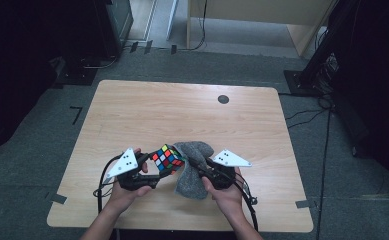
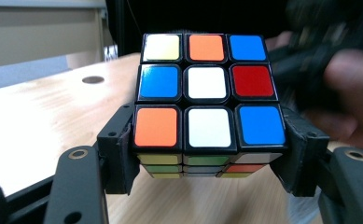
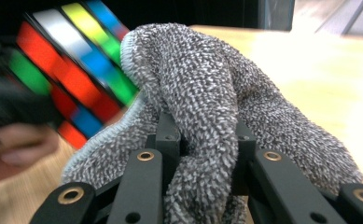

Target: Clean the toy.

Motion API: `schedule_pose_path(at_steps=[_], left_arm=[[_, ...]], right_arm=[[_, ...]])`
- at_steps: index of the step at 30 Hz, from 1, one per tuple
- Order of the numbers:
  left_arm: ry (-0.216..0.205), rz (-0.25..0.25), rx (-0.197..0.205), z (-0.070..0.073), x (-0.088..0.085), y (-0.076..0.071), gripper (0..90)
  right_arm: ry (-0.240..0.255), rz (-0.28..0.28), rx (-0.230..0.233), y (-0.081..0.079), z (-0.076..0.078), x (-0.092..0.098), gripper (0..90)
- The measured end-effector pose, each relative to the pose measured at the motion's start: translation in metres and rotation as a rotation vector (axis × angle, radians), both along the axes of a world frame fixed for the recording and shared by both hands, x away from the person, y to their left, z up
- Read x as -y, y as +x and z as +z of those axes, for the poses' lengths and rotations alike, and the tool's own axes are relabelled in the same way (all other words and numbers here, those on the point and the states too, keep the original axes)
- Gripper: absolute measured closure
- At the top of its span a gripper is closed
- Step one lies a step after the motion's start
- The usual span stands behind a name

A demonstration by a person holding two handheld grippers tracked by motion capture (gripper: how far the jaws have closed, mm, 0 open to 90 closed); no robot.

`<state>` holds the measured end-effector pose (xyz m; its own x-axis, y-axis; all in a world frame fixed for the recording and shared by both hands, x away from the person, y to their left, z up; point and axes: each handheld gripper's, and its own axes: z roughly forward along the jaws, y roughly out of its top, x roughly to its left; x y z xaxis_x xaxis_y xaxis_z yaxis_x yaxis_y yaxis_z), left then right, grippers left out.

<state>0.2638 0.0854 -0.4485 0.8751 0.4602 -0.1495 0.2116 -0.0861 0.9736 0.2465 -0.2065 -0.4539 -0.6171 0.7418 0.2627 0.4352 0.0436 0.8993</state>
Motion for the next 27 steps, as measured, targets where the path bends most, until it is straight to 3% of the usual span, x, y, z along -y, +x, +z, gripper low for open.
schedule_pose_path(at_steps=[4,7,10,14,17,19,25,27], left_arm=[[-0.076,0.008,-0.037,0.002,-0.008,0.003,34.3],[-0.086,0.005,-0.041,0.002,-0.007,0.003,34.3],[-0.099,-0.004,-0.053,0.002,-0.007,0.003,34.3],[-0.090,-0.008,-0.055,0.002,-0.006,0.004,34.3],[-0.091,-0.012,-0.062,0.001,-0.006,0.004,34.3],[-0.082,-0.012,-0.063,0.001,-0.005,0.004,34.3],[-0.090,-0.010,-0.066,0.001,-0.007,0.005,34.3],[-0.094,-0.009,-0.067,0.001,-0.008,0.005,34.3]], right_arm=[[-0.013,0.063,0.018,-0.001,-0.005,-0.009,72.6],[-0.018,0.146,0.059,-0.008,-0.005,-0.022,72.6],[-0.041,0.196,0.065,-0.012,-0.008,-0.032,72.9],[-0.072,0.196,0.088,-0.014,-0.007,-0.033,73.5],[-0.029,0.147,0.124,-0.012,0.000,-0.021,73.6],[-0.029,0.141,0.131,-0.012,0.000,-0.019,73.7],[-0.166,0.240,0.157,-0.021,-0.011,-0.042,73.5],[-0.170,0.234,0.170,-0.021,-0.009,-0.041,73.6]])
